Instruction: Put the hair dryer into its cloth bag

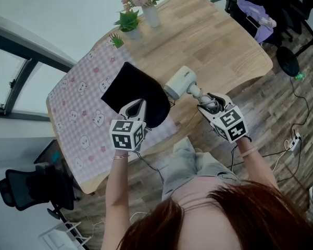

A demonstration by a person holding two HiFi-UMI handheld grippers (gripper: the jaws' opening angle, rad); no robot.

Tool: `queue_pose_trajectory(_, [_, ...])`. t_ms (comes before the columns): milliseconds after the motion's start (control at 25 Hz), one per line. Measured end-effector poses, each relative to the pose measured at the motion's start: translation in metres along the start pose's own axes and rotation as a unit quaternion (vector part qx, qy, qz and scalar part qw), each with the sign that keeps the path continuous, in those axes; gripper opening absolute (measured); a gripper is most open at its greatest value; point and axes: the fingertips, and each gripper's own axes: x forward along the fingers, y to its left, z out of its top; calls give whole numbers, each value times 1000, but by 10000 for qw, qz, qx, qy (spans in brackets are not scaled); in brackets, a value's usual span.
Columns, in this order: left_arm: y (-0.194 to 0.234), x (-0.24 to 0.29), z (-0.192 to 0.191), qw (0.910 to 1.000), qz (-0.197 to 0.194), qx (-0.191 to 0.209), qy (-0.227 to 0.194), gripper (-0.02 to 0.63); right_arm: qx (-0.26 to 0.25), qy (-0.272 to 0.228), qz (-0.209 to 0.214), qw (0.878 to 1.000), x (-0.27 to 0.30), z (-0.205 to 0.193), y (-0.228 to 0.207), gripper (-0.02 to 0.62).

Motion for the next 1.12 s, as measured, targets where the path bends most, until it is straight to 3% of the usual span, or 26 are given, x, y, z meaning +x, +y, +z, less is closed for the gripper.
queue_pose_trajectory(520, [-3,-6,-2,9995,171,-256,-38,17,-233,26,530,9983,-18,-17,35,239])
queue_pose_trajectory(1120, [-2,-12,-7,9999,-31,-79,67,17,-392,302,1064,9931,-15,-35,93,239])
